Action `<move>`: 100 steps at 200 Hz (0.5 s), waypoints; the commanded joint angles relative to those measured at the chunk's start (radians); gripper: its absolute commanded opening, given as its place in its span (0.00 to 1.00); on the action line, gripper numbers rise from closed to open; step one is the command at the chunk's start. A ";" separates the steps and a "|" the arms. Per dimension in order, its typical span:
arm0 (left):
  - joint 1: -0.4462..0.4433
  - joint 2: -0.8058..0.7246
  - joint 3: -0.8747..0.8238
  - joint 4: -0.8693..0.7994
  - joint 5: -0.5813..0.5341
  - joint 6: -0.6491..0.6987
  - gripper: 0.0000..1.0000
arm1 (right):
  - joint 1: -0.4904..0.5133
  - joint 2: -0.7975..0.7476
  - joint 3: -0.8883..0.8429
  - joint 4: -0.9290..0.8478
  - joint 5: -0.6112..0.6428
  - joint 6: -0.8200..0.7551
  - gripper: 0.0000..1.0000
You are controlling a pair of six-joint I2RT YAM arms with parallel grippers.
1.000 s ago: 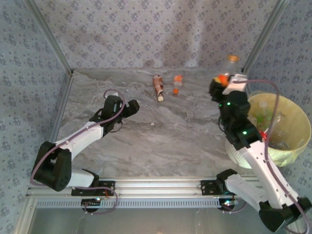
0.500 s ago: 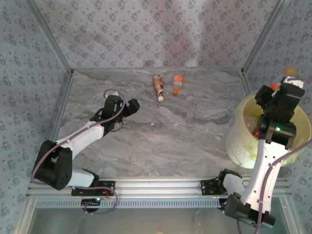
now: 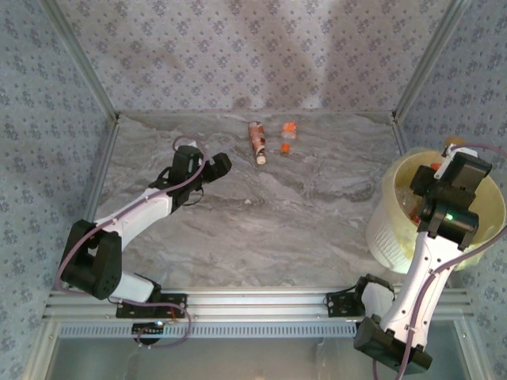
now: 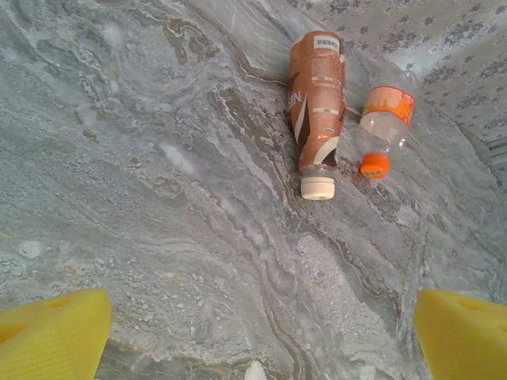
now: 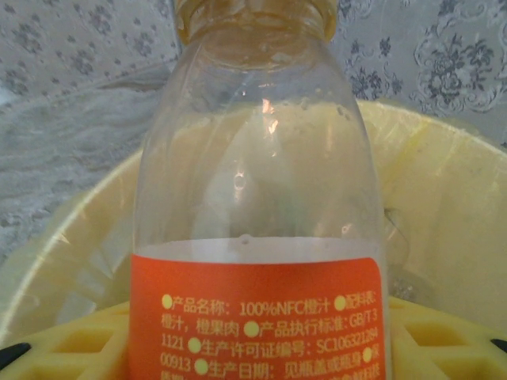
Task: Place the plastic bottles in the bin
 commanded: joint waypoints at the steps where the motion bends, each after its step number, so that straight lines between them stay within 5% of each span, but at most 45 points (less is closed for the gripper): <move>1: -0.008 0.018 0.041 -0.008 0.020 -0.003 0.98 | -0.007 -0.003 -0.008 -0.034 0.051 -0.050 0.59; 55: -0.009 0.029 0.081 -0.033 0.026 0.008 0.98 | -0.005 -0.046 -0.026 -0.016 0.031 -0.058 0.99; 100: -0.018 0.025 0.065 -0.028 0.023 -0.005 0.98 | -0.006 -0.041 -0.047 0.020 -0.124 0.016 1.00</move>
